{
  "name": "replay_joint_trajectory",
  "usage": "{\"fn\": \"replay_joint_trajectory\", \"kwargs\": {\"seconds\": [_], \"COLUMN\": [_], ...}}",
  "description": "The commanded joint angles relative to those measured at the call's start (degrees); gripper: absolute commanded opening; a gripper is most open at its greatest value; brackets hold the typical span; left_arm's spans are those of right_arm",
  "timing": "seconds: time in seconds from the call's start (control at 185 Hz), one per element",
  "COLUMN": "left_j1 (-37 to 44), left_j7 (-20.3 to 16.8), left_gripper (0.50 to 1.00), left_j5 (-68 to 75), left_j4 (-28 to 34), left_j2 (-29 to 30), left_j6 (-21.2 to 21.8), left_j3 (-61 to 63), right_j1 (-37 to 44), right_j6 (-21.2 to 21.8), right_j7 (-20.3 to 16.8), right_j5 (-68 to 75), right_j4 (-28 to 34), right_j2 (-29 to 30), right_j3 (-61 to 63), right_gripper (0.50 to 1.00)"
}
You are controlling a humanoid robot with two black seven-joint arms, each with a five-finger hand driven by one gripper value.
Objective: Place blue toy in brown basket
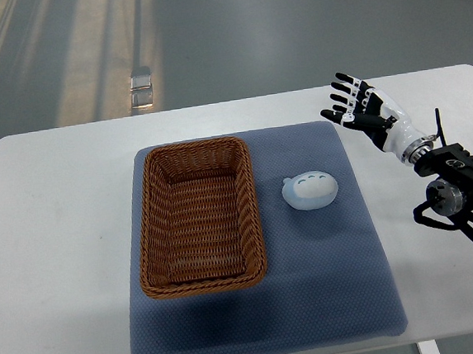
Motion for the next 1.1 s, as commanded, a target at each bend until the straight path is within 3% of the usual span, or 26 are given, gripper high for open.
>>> {"fn": "replay_joint_trajectory", "kwargs": {"seconds": [0.0,0.27,0.67,0.864,1.096], "left_j1": [0.00,0.00,0.00,0.00,0.00], "left_j7": [0.05,0.05,0.05,0.22,0.40], "left_gripper": [1.000,1.000,1.000,1.000,1.000], "left_j5": [0.01,0.01,0.01,0.01,0.01], "left_j4": [0.00,0.00,0.00,0.00,0.00], "left_j2": [0.00,0.00,0.00,0.00,0.00], "left_j6": [0.01,0.01,0.01,0.01,0.09], "left_j3": [0.08,0.08,0.08,0.08,0.08], "right_j1": [0.05,0.76,0.67,0.84,3.30], "right_j6": [0.38,1.26,1.26,1.17,1.26], "right_j7": [0.19,1.86,5.38,8.80,10.21], "right_j5": [-1.42,-13.29,-36.92,-46.86,-50.99], "right_j4": [0.20,1.96,12.85,13.56,13.73], "right_j2": [-0.79,-2.46,-9.48,-10.89,-12.12], "right_j3": [-0.43,-0.87,-4.47,-8.78,-13.79], "right_gripper": [0.911,0.911,0.911,0.911,0.911]}}
